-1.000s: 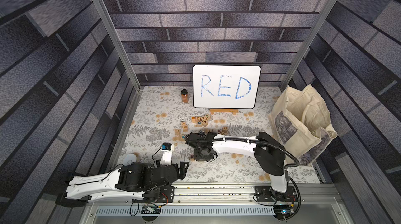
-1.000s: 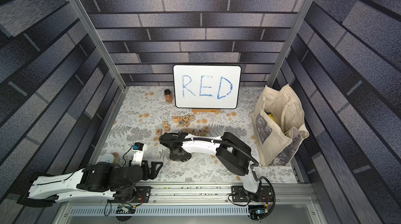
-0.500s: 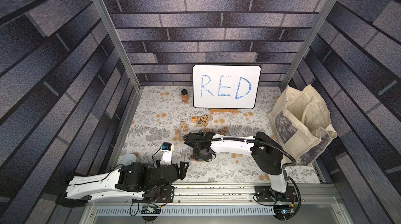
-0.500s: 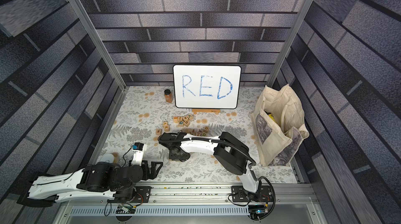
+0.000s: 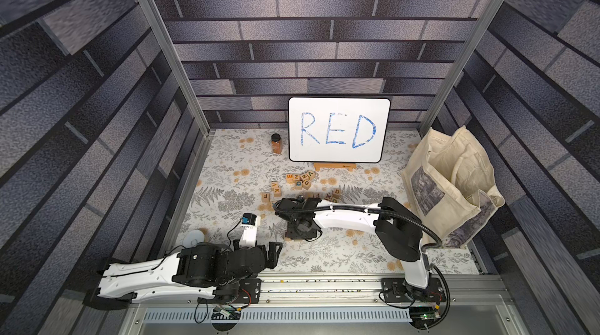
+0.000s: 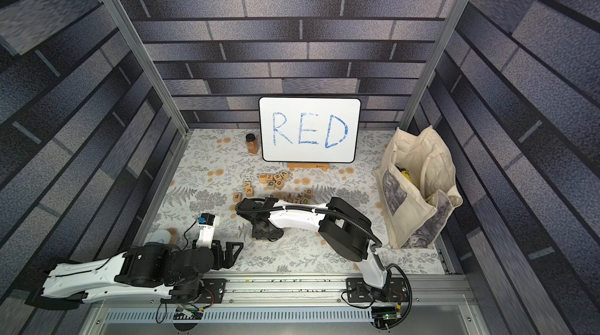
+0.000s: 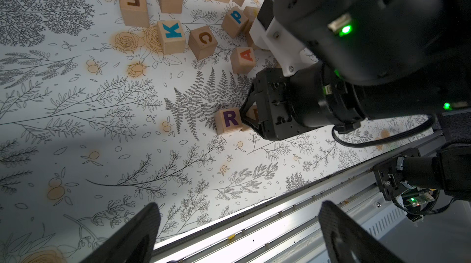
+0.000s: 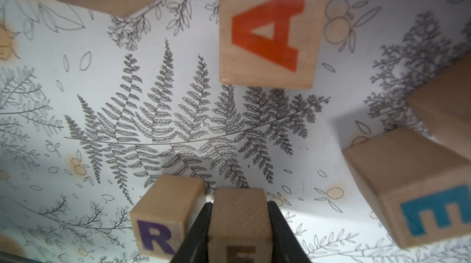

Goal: Assemble the uppercase word "red" with letter blocks
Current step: Place the letter block at the center of the board.

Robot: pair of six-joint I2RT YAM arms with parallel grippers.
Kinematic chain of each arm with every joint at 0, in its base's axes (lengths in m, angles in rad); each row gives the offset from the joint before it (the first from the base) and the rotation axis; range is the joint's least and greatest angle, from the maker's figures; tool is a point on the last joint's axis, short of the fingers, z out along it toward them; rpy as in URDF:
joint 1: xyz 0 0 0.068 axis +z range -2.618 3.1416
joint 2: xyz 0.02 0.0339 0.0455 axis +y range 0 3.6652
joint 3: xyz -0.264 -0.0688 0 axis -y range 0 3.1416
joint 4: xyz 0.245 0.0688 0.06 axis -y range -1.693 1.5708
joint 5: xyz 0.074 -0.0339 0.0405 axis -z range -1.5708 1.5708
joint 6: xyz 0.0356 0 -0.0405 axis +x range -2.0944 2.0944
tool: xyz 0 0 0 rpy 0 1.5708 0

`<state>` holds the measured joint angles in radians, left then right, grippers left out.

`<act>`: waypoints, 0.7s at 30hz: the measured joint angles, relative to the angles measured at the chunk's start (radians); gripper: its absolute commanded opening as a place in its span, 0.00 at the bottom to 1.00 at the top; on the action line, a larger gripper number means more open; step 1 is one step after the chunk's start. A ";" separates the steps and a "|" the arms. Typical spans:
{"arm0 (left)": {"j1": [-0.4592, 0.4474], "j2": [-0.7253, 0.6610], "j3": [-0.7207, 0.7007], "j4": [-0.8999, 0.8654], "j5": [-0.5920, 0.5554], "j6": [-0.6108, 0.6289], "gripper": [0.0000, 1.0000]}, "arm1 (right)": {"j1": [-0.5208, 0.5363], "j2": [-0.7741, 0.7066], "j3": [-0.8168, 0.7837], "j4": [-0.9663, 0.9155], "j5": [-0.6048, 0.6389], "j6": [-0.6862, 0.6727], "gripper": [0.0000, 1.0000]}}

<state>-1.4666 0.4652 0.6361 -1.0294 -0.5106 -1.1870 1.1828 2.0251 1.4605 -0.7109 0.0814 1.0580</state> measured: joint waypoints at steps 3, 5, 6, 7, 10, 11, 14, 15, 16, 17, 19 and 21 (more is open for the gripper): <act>0.000 0.000 0.000 0.000 0.000 0.000 1.00 | 0.000 0.000 0.000 -0.009 0.004 -0.001 0.42; 0.000 0.000 0.000 0.000 0.000 0.000 1.00 | 0.000 0.000 0.000 -0.011 0.005 -0.003 0.43; 0.000 0.000 0.000 0.000 0.000 0.000 1.00 | 0.000 0.000 0.000 -0.013 0.007 -0.003 0.43; 0.000 0.000 0.000 0.000 0.000 0.000 1.00 | 0.000 0.000 0.000 -0.015 0.008 -0.003 0.43; 0.000 0.000 0.000 0.000 0.000 0.000 1.00 | 0.000 0.000 0.000 -0.018 0.015 -0.003 0.44; 0.000 0.000 0.000 0.001 0.000 0.000 1.00 | 0.000 0.000 0.000 -0.018 0.018 -0.003 0.44; 0.000 0.000 0.000 0.001 0.000 0.000 1.00 | 0.000 -0.004 0.000 -0.018 0.024 -0.003 0.44; 0.000 0.000 0.000 0.001 0.000 0.000 1.00 | 0.000 -0.006 0.000 -0.018 0.024 -0.004 0.44; 0.000 0.000 0.000 0.001 0.000 0.000 1.00 | 0.000 -0.008 0.000 -0.018 0.026 -0.004 0.44; 0.000 0.000 0.000 0.001 0.000 0.000 1.00 | 0.000 -0.011 0.000 -0.018 0.026 -0.006 0.44; 0.000 0.000 0.000 0.001 0.000 0.000 1.00 | 0.000 -0.018 0.000 -0.018 0.026 -0.010 0.44; 0.000 0.000 0.000 0.001 0.000 0.000 1.00 | 0.000 -0.025 0.000 -0.018 0.026 -0.012 0.44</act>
<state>-1.4666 0.4652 0.6361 -1.0283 -0.5102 -1.1870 1.1828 2.0003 1.4605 -0.7284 0.1078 1.0458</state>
